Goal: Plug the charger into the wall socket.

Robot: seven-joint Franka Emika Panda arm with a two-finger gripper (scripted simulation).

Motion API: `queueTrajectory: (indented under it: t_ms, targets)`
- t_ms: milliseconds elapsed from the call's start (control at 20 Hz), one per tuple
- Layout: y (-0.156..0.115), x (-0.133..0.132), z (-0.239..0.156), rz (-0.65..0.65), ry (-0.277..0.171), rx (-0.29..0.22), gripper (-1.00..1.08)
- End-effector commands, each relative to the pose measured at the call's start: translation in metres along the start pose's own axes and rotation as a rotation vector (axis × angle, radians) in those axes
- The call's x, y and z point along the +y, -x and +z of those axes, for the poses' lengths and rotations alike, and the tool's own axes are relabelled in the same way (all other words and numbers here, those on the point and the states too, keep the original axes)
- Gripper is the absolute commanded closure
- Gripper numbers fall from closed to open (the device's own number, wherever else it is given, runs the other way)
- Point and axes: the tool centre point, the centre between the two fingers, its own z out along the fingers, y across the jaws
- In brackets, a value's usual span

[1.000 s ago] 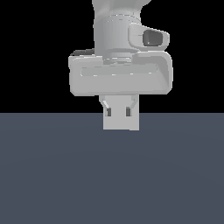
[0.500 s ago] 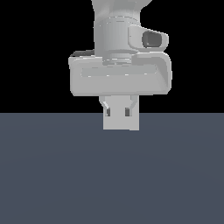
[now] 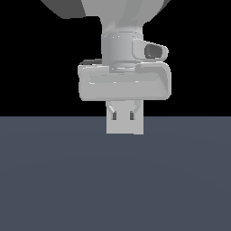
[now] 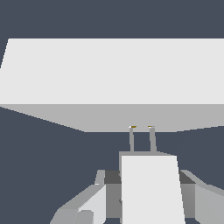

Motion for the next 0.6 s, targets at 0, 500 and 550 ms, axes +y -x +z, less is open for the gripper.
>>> queueTrajectory:
  t_ms: [0, 500, 550]
  targets:
    - [-0.0084, 0.0001, 0.0019, 0.0, 0.0, 0.0, 1.08]
    - [-0.0172, 0.0001, 0.004, 0.0, 0.0, 0.0, 1.08]
    - [-0.017, 0.0001, 0.004, 0.0, 0.0, 0.0, 1.08]
